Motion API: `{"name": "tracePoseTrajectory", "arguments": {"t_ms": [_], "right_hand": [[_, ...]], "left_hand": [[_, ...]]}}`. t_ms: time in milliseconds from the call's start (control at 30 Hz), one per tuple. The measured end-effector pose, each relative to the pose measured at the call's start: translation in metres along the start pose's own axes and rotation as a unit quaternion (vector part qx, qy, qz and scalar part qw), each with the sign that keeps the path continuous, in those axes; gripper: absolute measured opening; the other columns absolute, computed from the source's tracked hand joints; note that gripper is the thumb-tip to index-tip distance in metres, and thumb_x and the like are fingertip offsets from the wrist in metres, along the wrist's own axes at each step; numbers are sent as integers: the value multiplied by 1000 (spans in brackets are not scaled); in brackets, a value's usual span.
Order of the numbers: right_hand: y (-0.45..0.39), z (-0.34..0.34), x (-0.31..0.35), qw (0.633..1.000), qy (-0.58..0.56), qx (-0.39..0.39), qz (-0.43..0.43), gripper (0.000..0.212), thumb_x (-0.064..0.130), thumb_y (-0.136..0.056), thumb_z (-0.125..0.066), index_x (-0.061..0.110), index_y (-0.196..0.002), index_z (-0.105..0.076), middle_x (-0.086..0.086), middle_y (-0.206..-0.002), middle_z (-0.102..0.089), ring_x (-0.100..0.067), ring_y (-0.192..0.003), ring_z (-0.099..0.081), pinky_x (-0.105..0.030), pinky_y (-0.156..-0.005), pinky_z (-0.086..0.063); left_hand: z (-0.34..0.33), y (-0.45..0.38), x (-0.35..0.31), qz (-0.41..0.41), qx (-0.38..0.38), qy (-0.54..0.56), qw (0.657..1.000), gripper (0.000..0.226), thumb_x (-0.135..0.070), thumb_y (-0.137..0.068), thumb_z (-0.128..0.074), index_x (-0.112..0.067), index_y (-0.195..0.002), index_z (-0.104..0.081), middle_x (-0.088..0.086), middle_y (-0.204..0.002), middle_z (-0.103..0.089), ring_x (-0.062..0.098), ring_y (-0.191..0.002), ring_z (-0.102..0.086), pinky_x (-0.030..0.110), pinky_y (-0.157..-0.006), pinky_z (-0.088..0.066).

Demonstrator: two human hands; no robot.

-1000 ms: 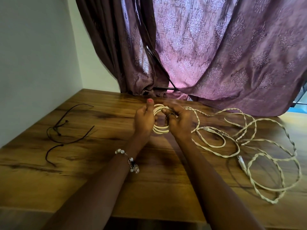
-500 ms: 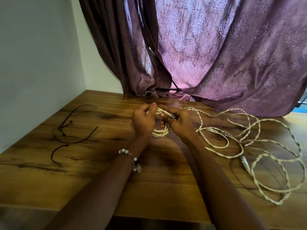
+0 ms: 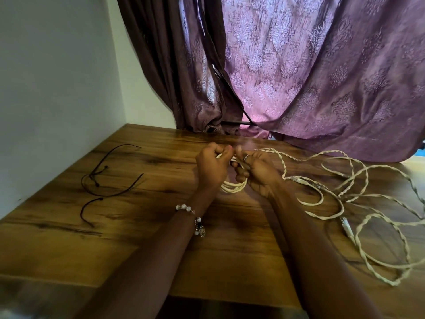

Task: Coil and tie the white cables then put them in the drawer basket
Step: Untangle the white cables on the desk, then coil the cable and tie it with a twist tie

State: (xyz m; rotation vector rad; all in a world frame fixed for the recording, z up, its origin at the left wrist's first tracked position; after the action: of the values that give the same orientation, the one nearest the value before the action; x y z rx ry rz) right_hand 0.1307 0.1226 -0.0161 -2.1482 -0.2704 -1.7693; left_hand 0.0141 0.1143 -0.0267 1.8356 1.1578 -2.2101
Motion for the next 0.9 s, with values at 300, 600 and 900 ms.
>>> {"name": "tracePoseTrajectory", "arguments": {"t_ms": [300, 600, 900], "right_hand": [[-2, -29, -1, 981, 0, -175, 85, 32, 12, -92, -62, -2, -63, -57, -8, -50, -48, -5, -28, -29, -12, -33, -21], [-5, -41, -16, 946, 119, -279, 113, 42, 25, -91, -63, 6, -55, -54, -4, -47, -50, -7, -34, -46, -31, -38, -44], [-9, -71, -25, 948, 146, -263, 102, 42, 21, -82, -57, 16, -43, -44, -6, -50, -41, -16, -48, -36, -32, -48, -30]], "left_hand": [[8, 3, -7, 60, -64, 22, 996, 21, -13, -84, -67, 1, -70, -62, 5, -67, -63, 11, -57, -57, 21, -54, -44], [24, 17, -19, 134, -111, 19, 985, 26, -14, -81, -67, -9, -61, -51, 12, -67, -61, 18, -63, -50, 31, -61, -41], [75, 12, -10, 206, -23, 31, 978, 30, -34, -75, -68, -15, -55, -58, 6, -59, -64, 28, -58, -64, 52, -61, -56]]}}
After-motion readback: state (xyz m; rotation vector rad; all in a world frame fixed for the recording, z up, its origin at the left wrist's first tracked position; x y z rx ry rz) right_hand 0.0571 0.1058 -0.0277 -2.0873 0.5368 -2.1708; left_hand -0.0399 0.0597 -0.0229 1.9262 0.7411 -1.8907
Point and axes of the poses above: each hand's wrist, its own y-axis away from the middle knuckle, its own z-axis out of the back of the hand, x = y × z, the point moved 2 cm from there along -y, towards the middle knuckle
